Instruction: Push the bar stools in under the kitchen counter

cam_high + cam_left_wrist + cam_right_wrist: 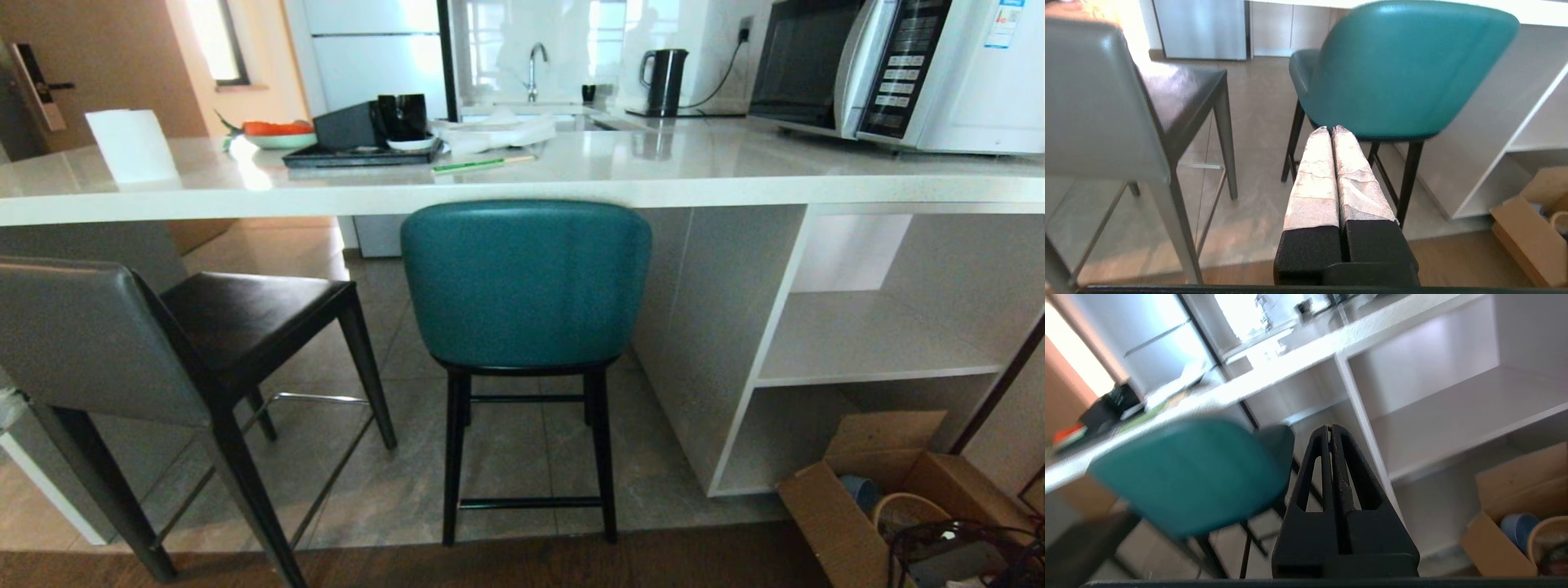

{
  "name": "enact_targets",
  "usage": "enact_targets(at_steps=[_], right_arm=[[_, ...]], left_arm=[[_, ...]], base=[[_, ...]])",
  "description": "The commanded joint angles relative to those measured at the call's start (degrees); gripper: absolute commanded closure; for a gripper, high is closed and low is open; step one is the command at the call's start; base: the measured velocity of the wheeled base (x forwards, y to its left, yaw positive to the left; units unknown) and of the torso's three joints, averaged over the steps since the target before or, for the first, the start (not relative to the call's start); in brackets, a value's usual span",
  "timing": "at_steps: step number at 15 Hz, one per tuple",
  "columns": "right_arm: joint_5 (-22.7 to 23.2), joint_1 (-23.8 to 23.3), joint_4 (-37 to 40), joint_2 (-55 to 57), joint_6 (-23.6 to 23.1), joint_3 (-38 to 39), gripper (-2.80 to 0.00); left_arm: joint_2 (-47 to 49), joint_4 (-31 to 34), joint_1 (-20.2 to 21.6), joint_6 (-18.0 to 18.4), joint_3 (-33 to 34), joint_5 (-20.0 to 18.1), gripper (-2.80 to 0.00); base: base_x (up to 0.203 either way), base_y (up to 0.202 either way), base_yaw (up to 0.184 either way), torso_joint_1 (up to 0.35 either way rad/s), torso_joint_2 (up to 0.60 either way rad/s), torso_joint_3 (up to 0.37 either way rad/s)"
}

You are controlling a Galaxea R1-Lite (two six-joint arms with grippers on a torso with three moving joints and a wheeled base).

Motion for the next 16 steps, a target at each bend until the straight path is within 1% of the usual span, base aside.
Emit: enact_targets(at_steps=[1,2,4,5,8,10,11,13,14,15,16], right_arm=[[1.4,-0.1,3.9,-7.9,-0.6,0.1,0.0],[3.1,-0.1,5.9,-10.1,-2.2,0.7,0.0],[5.9,-0.1,8.1,-12.8,-5.2,3.3,0.0],[6.2,-0.2,8.2,-12.8,-5.5,3.9,0.0],[7.6,0.4,7.2,-13.2,-6.1,6.1,0.0],[13.5,1.3,7.1,-12.5,-8.5,5.4,0.0],[15.9,1.1,7.1,-11.3,-9.7,5.4,0.0],[15.9,1.1,7.0,-13.6,-10.1,8.1,0.0],[16.3,1.7,7.0,-16.0,-12.1,9.6,0.0],[17.9,2.4,7.2,-18.3,-15.4,11.0,0.0],[19.2,2.8,7.4,-19.8,-16.8,13.0,0.0]], left_arm=[[-6.2,3.4,0.1,0.1,0.1,0.0,0.0],[-8.2,5.9,0.0,1.2,0.5,0.0,0.0],[-11.4,7.2,-0.4,5.9,3.7,-0.1,0.0],[-13.2,7.5,-0.7,6.8,4.9,-0.2,0.0],[-17.6,7.6,-1.3,7.6,9.4,-0.4,0.0],[-23.2,8.8,-3.8,7.9,11.4,-2.0,0.0],[-25.9,11.4,-4.6,8.7,11.9,-3.2,0.0],[-31.6,17.4,-4.7,9.9,12.3,-3.9,0.0],[-35.1,21.1,-4.7,10.5,12.6,-3.7,0.0],[-36.8,24.1,-4.7,11.9,12.9,-2.3,0.0],[-36.8,25.3,-4.7,15.1,13.9,1.8,0.0]], base=[[0.0,0.0,0.0,0.0,0.0,0.0],[0.0,0.0,0.0,0.0,0.0,0.0],[0.0,0.0,0.0,0.0,0.0,0.0],[0.0,0.0,0.0,0.0,0.0,0.0],[0.0,0.0,0.0,0.0,0.0,0.0],[0.0,0.0,0.0,0.0,0.0,0.0],[0.0,0.0,0.0,0.0,0.0,0.0],[0.0,0.0,0.0,0.0,0.0,0.0],[0.0,0.0,0.0,0.0,0.0,0.0],[0.0,0.0,0.0,0.0,0.0,0.0],[0.0,0.0,0.0,0.0,0.0,0.0]])
